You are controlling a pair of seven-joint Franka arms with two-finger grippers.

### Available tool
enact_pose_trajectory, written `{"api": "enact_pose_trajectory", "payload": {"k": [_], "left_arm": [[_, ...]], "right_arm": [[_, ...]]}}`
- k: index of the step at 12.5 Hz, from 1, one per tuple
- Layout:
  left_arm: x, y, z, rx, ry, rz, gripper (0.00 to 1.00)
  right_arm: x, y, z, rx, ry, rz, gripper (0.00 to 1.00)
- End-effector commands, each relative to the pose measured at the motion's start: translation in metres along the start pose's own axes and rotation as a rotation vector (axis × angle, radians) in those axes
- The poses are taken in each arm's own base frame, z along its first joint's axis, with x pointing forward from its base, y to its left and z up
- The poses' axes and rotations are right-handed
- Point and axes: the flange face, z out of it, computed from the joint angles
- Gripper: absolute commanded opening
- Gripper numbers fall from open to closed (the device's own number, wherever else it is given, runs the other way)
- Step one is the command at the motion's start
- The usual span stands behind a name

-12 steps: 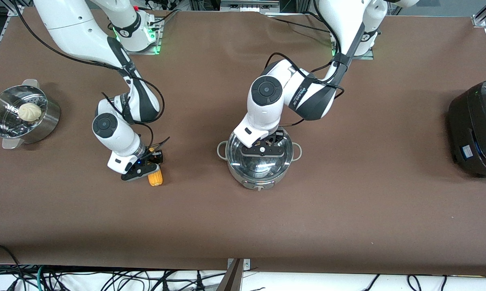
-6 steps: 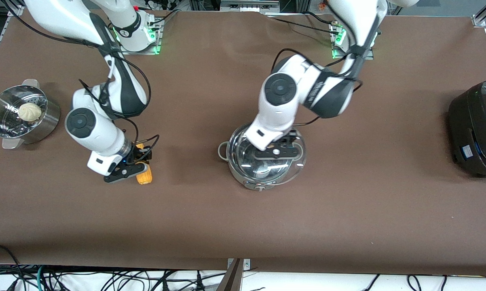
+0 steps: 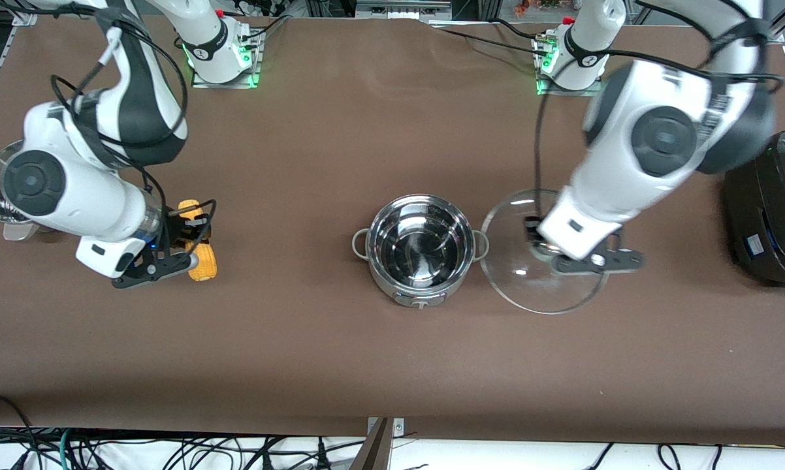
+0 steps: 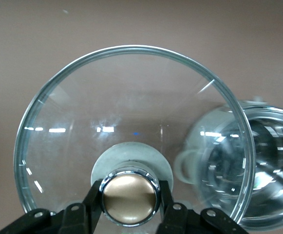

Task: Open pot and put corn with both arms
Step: 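Lift the lid off with the left gripper while the right gripper lifts the corn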

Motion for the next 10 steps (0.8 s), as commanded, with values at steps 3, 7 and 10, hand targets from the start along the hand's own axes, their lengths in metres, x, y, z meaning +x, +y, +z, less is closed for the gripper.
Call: {"api": "enact_pose_trajectory", "payload": {"k": [3,7,10], "left_arm": [[0.022,-0.167,0.032,-0.093,-0.075,0.098,0.00],[-0.019,-0.209,0.069,-0.100,-0.054,0.084,0.00],[-0.054,-0.211,0.105,-0.098,-0.060,0.065,0.00]], "right_arm": [[0.017,-0.148,-0.024,0.038,0.052,0.196,0.14],[0.022,-0.283,-0.006,0.074,0.108,0.340,0.13],[0.021,-0.337,0.016,0.120,0.169,0.350,0.13]]}}
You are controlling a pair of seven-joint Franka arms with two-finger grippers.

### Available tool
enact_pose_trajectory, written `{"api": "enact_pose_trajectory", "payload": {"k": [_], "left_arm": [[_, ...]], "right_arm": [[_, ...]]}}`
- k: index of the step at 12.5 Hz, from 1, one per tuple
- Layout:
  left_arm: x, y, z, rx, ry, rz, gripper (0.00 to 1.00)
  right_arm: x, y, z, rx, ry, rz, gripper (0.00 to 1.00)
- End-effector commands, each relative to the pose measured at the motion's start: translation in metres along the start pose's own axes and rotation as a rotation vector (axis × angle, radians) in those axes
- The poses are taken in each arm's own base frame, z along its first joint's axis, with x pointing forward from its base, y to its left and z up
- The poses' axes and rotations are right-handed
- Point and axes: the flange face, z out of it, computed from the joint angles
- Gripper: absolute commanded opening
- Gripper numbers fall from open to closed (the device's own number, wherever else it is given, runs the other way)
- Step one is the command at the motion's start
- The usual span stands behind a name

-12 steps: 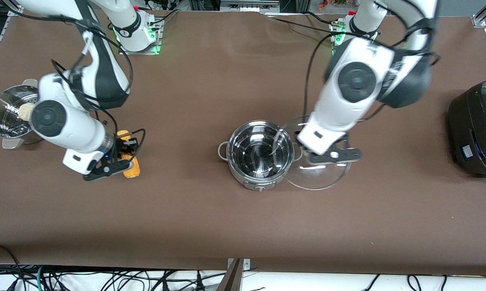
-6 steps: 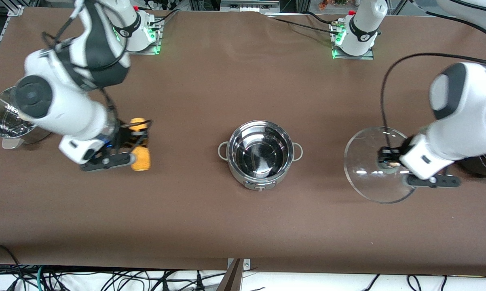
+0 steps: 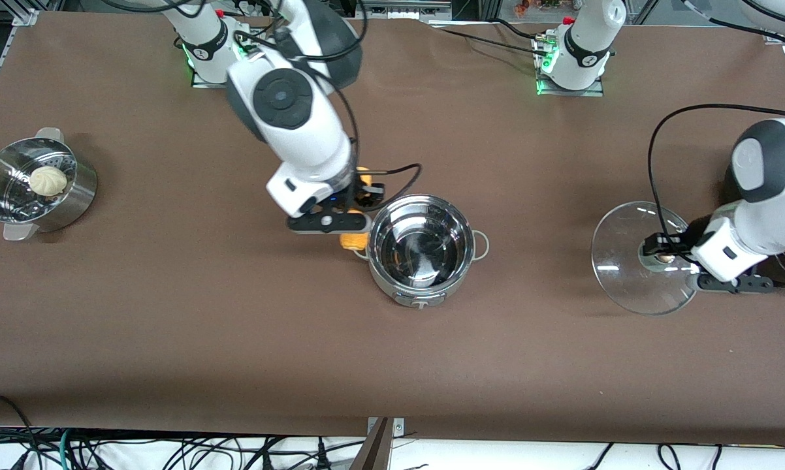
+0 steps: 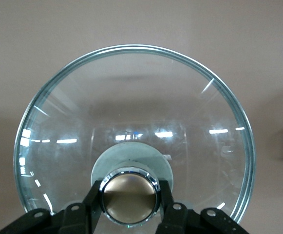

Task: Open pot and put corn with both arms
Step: 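Lift the lid off with the left gripper while the right gripper lifts the corn, then place the corn with the right gripper while the left gripper sets the lid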

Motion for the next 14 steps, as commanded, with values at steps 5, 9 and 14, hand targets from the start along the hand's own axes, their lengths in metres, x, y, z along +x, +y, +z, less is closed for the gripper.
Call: {"api": "enact_pose_trajectory", "payload": {"k": [5,9,14], "left_arm": [[-0.062,-0.003,0.101,0.003,0.008,-0.021,0.00],[-0.058,-0.008,0.151,0.007,-0.031,-0.063,0.00],[-0.058,-0.011,0.157,0.004,-0.053,-0.090,1.00]], "right_arm": [[0.003,-0.045,0.078,0.078,0.086,-0.006,0.14],[0.007,-0.052,0.122,0.107,0.124,-0.016,0.15],[0.008,-0.053,0.151,0.100,0.140,-0.032,0.28]]}}
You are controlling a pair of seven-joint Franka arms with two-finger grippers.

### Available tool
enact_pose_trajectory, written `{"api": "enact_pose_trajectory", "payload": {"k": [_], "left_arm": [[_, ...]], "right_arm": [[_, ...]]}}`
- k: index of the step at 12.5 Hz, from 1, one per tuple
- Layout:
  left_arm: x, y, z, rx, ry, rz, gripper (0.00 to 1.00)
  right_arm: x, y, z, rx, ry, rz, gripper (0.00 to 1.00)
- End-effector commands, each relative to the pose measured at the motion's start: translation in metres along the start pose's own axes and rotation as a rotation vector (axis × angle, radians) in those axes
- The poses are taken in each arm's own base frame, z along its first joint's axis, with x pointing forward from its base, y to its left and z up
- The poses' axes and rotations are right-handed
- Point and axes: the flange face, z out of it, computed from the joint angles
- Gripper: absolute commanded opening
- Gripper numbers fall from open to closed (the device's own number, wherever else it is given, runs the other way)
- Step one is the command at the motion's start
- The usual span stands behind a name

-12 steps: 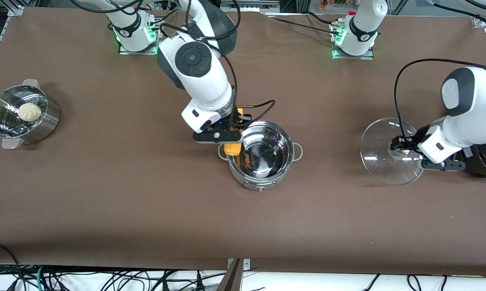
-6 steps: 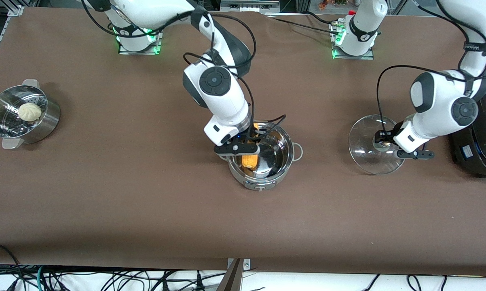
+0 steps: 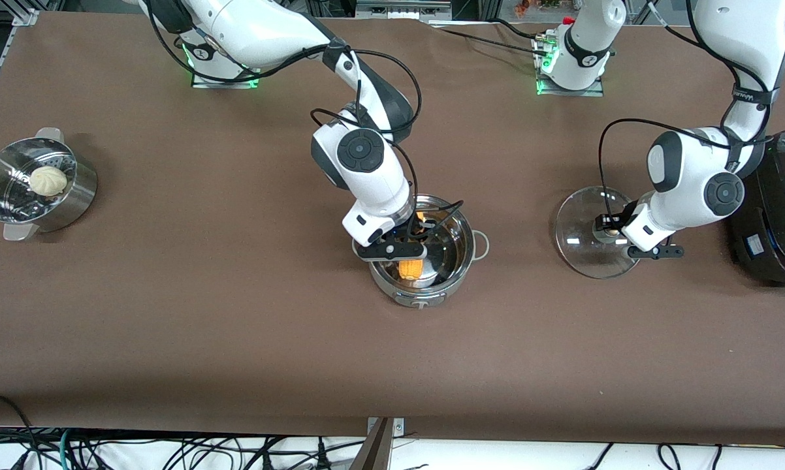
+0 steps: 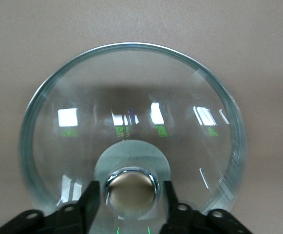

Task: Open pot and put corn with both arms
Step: 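Place the corn with the right gripper while the left gripper sets the lid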

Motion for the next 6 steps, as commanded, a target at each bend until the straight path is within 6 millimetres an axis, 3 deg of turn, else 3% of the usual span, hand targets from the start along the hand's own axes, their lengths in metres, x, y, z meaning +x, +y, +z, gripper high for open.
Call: {"api": "enact_pose_trajectory", "payload": {"k": [1,4,6], "left_arm": [[0.002,0.002,-0.015,-0.014,0.014,-0.017,1.00],[0.008,-0.003,-0.040,-0.020,0.021,-0.025,1.00],[0.012,-0.004,-0.065,-0.027,0.013,-0.054,1.00]], "right_arm": [[0.001,-0.010,0.008,0.017,0.041,-0.017,0.60],[0.000,-0.009,0.010,0.014,0.039,-0.015,1.00],[0.000,-0.011,0.004,0.015,0.040,-0.017,1.00]]}}
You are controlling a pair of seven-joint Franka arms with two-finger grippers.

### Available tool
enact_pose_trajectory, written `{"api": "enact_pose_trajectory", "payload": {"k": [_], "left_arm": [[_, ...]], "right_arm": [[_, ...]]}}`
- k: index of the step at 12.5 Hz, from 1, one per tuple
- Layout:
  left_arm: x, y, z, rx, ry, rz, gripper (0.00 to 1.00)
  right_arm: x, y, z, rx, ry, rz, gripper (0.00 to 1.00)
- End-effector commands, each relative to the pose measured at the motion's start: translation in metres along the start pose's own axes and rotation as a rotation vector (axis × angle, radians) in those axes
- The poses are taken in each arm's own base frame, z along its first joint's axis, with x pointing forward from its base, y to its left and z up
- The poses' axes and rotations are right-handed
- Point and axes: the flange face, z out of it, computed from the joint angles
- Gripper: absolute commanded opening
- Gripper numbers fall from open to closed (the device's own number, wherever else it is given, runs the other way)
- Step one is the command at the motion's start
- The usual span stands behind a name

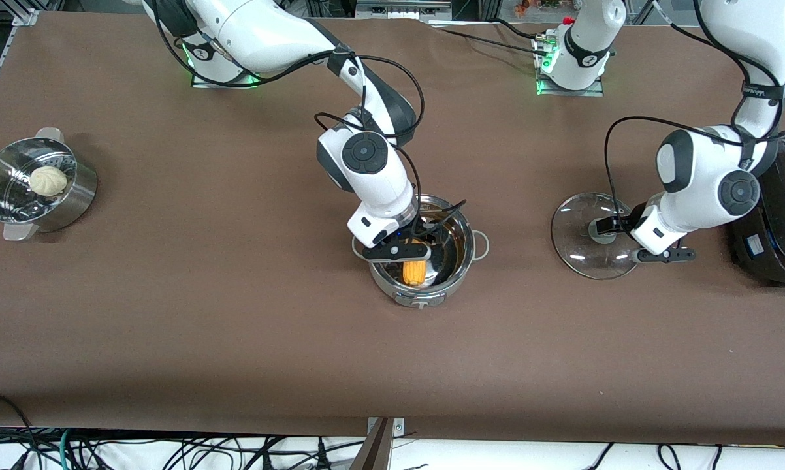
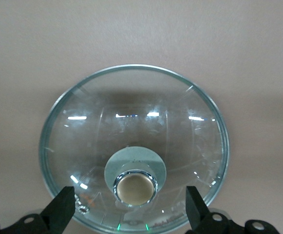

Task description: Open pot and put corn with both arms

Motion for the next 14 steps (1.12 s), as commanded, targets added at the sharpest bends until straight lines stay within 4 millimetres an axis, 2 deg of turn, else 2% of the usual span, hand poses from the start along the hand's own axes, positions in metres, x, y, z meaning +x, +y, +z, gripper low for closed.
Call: {"api": "enact_pose_trajectory", "payload": {"k": [1,2,3,4,5,6,7,9,10,11,12,14], "left_arm": [[0.003,-0.001,-0.043,-0.024,-0.003,-0.053,1.00],[0.004,0.001,-0.057,-0.027,-0.001,-0.069,1.00],[0.004,0.002,-0.069,-0.029,-0.009,-0.087,1.00],[0.005,0.003,-0.085,-0.031,-0.011,-0.103,1.00],[0.006,0.004,-0.099,-0.033,-0.014,-0.114,1.00],[0.008,0.006,-0.111,-0.035,-0.021,-0.118,1.00],[0.010,0.007,-0.122,-0.034,-0.024,-0.119,1.00],[0.009,0.006,-0.127,-0.031,-0.029,-0.128,1.00],[0.010,0.005,-0.129,-0.029,-0.022,-0.136,1.00],[0.015,0.005,-0.143,-0.027,0.005,-0.137,1.00],[0.016,0.006,-0.149,-0.028,0.018,-0.136,1.00],[0.021,0.005,-0.171,-0.031,0.059,-0.140,1.00]], "right_arm": [[0.004,-0.006,-0.010,-0.003,0.023,-0.013,1.00],[0.006,-0.006,-0.020,-0.009,0.023,-0.015,1.00],[0.012,0.000,-0.041,-0.032,0.004,-0.029,1.00],[0.028,0.020,-0.068,-0.065,-0.023,-0.093,1.00],[0.047,0.046,-0.100,-0.084,-0.054,-0.168,1.00],[0.062,0.073,-0.136,-0.106,-0.081,-0.196,1.00],[0.075,0.100,-0.163,-0.122,-0.099,-0.179,1.00],[0.092,0.142,-0.209,-0.141,-0.119,-0.175,1.00],[0.101,0.172,-0.226,-0.159,-0.151,-0.176,1.00],[0.111,0.204,-0.237,-0.169,-0.177,-0.164,1.00],[0.115,0.225,-0.258,-0.176,-0.184,-0.139,1.00],[0.123,0.283,-0.279,-0.214,-0.250,-0.050,1.00]]}}
